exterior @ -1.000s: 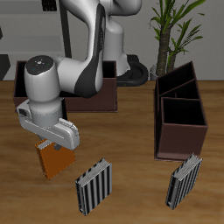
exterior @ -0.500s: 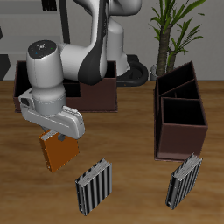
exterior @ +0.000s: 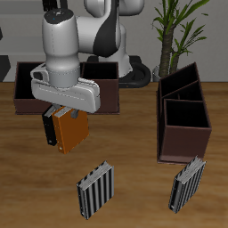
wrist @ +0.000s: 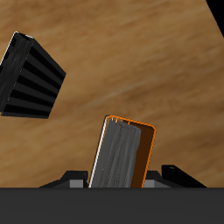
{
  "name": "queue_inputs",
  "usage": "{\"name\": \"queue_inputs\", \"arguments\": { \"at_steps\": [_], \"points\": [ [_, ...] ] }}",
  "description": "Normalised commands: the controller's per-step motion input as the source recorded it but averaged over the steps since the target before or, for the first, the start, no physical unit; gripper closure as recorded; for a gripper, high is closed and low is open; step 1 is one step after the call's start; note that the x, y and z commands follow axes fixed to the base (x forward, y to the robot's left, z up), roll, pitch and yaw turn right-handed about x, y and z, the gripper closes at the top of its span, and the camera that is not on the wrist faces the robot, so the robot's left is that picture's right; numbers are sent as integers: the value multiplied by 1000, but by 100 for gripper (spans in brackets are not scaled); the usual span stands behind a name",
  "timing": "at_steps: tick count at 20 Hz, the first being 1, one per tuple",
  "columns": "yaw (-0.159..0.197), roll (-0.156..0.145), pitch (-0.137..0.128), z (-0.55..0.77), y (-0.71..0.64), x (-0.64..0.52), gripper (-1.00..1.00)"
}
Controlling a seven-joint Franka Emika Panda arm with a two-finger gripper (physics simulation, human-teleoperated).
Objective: Place the orange book into the left desk caddy's right compartment
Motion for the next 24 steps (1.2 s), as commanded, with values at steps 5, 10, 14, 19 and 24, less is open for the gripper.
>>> {"name": "queue_inputs", "arguments": {
  "at_steps": [5,10,14,19,24],
  "points": [
    [69,-4,-5,396,291,-292,100],
    [41,26,3,253,235,-254,100],
    [54,-7,5,308,355,-333,100],
    [61,11,-27,303,418,-288,100],
    [82,-16,-27,389,447,-180,100]
  ]
}}
